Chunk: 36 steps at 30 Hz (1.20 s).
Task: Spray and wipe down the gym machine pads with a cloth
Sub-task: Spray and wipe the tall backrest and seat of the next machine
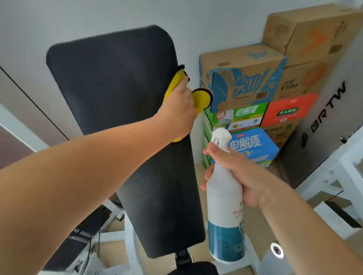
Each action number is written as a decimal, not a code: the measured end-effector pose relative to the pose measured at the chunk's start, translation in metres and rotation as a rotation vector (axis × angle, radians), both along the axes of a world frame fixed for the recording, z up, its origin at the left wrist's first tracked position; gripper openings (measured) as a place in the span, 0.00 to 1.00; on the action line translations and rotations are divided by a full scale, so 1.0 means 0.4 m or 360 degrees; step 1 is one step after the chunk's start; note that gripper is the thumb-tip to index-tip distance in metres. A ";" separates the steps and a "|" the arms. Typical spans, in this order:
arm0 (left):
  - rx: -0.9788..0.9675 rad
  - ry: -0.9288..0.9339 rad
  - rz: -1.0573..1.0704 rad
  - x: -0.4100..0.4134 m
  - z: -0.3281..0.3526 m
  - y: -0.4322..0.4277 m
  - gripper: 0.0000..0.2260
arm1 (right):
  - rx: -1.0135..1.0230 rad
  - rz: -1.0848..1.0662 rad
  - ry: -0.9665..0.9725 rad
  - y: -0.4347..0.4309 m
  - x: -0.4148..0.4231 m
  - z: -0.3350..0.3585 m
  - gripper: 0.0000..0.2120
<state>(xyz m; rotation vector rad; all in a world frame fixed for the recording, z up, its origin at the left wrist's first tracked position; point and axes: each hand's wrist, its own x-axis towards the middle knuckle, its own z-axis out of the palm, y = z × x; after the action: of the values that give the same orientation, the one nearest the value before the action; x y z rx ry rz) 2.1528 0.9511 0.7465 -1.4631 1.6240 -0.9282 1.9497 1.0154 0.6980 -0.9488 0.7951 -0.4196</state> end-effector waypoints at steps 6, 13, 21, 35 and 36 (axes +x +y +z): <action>0.0803 0.0493 0.0055 -0.067 -0.389 0.195 0.13 | 0.0002 -0.0180 0.0079 0.144 -0.017 -0.075 0.33; 0.0591 0.0404 -0.0110 -0.084 -0.460 0.135 0.16 | 0.0098 -0.0337 0.0194 0.207 -0.028 -0.222 0.29; 0.0958 0.0142 -0.0023 -0.191 -0.812 0.220 0.06 | 0.0194 -0.0512 0.0360 0.239 -0.081 -0.499 0.28; 0.1198 0.0829 -0.0177 -0.177 -1.048 0.377 0.17 | 0.0211 -0.0380 0.0489 0.279 -0.145 -0.540 0.29; 0.1167 0.0673 -0.0336 -0.158 -0.976 0.379 0.18 | 0.0204 -0.0354 0.0466 0.277 -0.130 -0.512 0.30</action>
<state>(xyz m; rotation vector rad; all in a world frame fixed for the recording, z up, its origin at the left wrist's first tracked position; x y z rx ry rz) 2.0895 1.1026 0.3560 -1.0097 2.1461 -0.0629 1.8976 1.1261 0.4932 -0.8138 1.1872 -0.4216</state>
